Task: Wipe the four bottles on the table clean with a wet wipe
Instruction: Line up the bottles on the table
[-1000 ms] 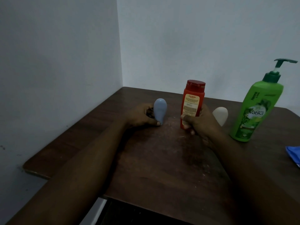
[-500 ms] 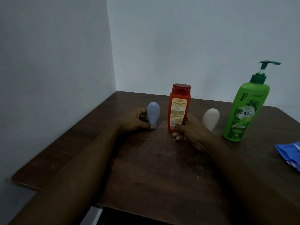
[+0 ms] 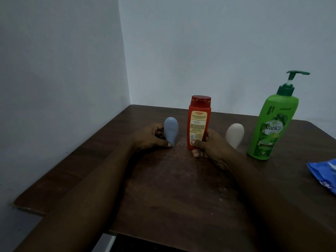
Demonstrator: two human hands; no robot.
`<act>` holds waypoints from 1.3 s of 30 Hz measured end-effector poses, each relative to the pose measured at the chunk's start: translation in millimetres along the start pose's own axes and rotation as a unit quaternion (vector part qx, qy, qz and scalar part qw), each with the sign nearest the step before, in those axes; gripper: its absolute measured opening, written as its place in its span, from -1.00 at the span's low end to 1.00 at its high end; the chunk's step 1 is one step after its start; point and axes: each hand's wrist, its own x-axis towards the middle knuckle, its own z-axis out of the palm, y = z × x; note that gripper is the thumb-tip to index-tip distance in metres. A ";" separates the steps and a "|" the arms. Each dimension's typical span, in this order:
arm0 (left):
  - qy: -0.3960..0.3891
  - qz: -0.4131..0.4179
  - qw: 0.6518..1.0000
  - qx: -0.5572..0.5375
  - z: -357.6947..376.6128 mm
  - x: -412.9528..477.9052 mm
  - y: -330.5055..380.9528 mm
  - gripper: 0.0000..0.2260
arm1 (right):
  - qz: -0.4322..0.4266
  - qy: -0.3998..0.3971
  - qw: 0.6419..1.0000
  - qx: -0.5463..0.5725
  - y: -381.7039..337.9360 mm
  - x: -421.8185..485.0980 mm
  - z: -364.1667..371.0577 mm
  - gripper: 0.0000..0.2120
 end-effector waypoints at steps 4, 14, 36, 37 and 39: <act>0.005 -0.001 1.000 0.009 0.2 2.7 -1.0 -0.39 | 0.007 0.001 1.000 0.014 0.9 -0.3 0.9 -0.47; 0.004 -0.006 1.000 0.002 0.9 -0.4 1.3 -0.36 | 0.019 0.002 0.999 0.046 0.9 -3.7 -0.3 -0.45; 0.446 0.323 0.834 0.000 17.7 -50.3 67.0 -0.73 | -0.462 0.517 0.719 -0.050 -87.3 -103.8 -131.5 -0.85; 0.428 0.340 0.837 0.022 30.5 -63.1 88.1 -0.82 | -0.446 0.514 0.732 -0.027 -72.2 -99.8 -146.7 -0.77; 0.326 0.332 0.884 0.037 70.1 -76.5 124.4 -0.92 | -0.387 0.496 0.777 0.003 -37.8 -89.7 -168.7 -0.58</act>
